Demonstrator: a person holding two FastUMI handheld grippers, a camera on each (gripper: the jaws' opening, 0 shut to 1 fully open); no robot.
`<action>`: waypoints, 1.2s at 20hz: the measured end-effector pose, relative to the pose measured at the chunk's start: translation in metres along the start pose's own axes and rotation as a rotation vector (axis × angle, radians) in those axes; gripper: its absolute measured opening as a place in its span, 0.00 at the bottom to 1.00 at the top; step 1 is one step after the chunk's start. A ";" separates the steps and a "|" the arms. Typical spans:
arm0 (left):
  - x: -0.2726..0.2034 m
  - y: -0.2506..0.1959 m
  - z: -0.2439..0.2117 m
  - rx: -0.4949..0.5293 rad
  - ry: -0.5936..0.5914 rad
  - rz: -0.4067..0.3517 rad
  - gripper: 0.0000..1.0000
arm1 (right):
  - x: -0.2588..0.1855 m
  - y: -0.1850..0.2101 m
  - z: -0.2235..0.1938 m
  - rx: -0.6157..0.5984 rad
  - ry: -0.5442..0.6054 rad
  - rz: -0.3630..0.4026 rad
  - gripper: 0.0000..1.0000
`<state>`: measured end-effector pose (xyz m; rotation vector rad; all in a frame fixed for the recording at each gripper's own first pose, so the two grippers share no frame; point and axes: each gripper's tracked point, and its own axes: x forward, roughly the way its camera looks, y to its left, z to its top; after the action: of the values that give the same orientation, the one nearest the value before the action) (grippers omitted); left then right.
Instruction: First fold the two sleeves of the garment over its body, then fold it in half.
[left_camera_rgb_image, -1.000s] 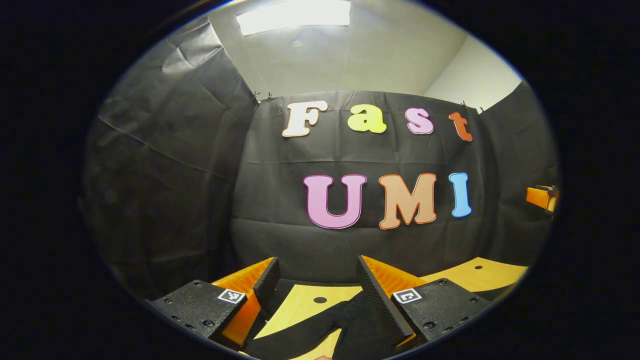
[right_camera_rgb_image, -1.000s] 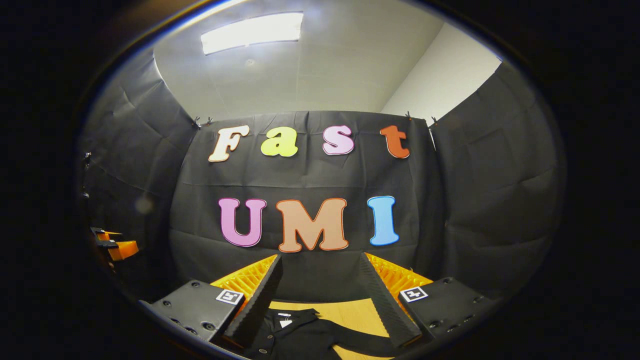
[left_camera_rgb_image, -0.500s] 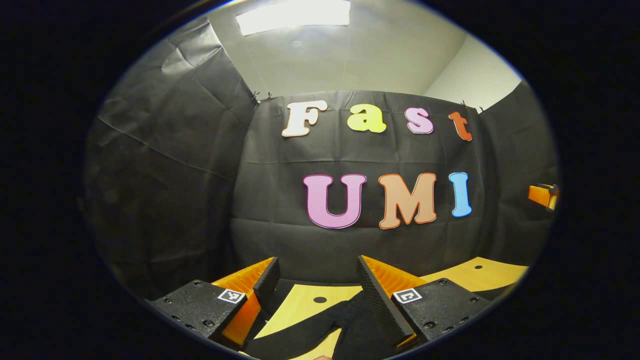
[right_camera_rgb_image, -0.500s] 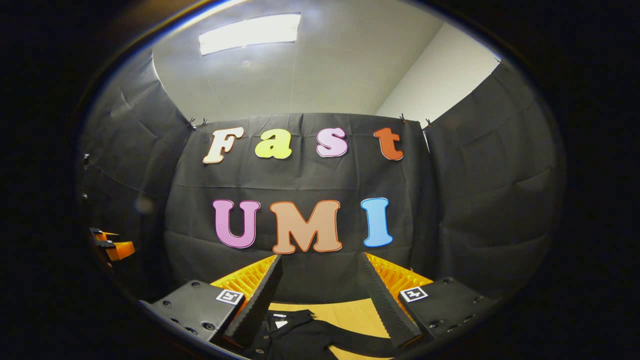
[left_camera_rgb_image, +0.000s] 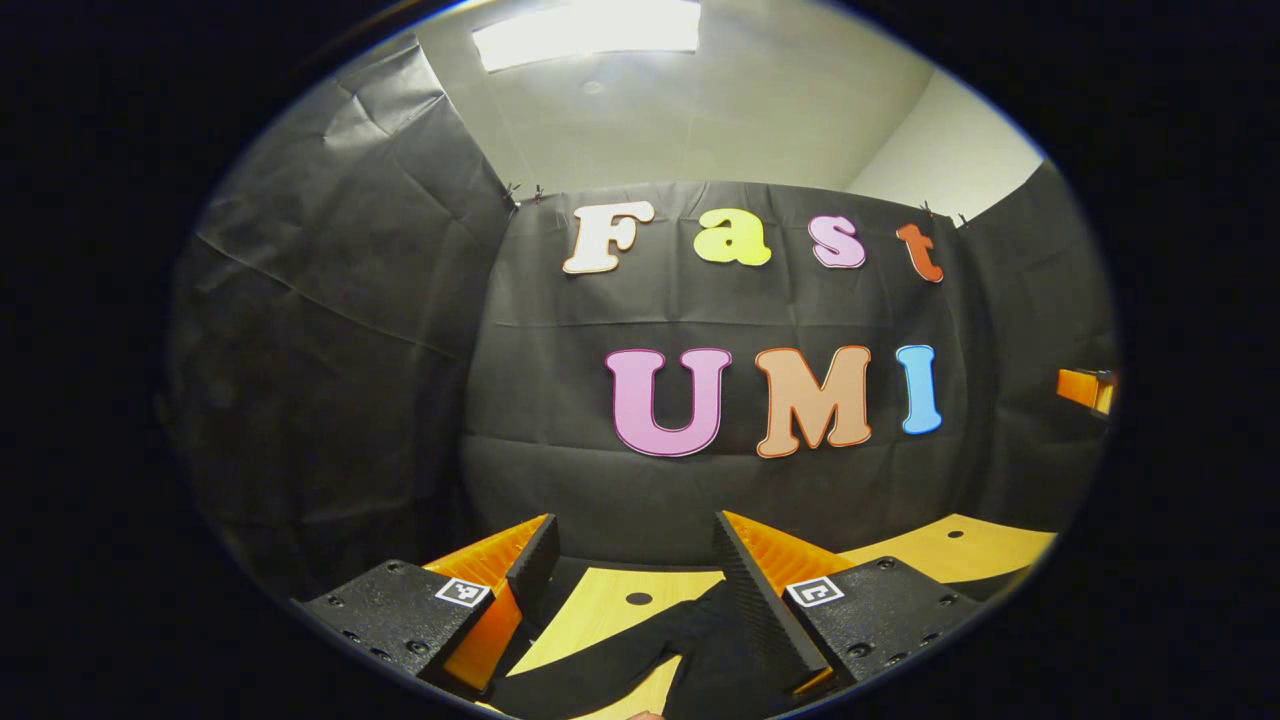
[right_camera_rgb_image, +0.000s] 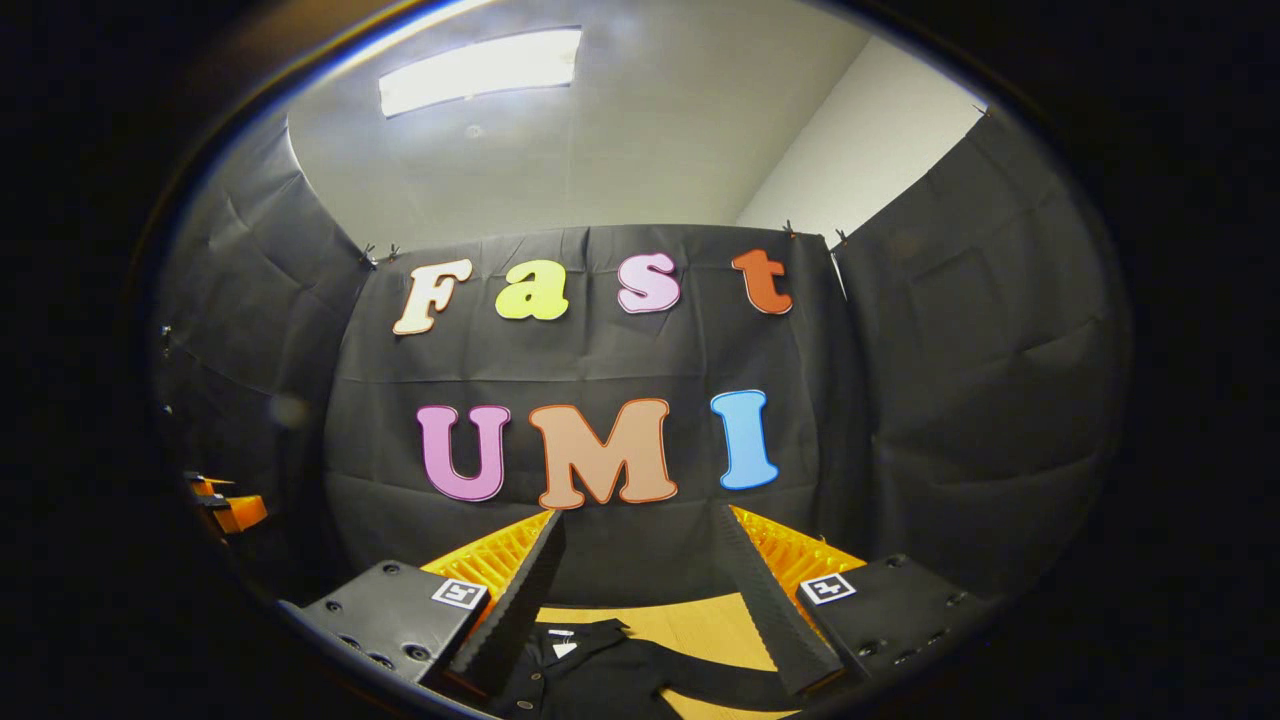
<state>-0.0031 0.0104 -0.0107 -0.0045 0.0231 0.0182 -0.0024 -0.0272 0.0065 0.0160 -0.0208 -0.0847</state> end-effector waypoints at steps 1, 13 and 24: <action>0.000 -0.002 0.000 0.002 0.006 -0.003 0.90 | 0.000 -0.003 0.001 0.000 0.002 -0.004 0.94; 0.022 -0.040 0.013 -0.037 0.001 -0.007 0.90 | 0.036 -0.074 -0.018 -0.119 0.081 -0.096 0.97; 0.038 -0.082 0.032 -0.008 -0.034 0.031 0.90 | 0.051 -0.243 -0.158 -0.138 0.455 -0.245 0.99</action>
<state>0.0373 -0.0709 0.0202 -0.0118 -0.0112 0.0489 0.0315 -0.2709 -0.1549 -0.1002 0.4428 -0.3255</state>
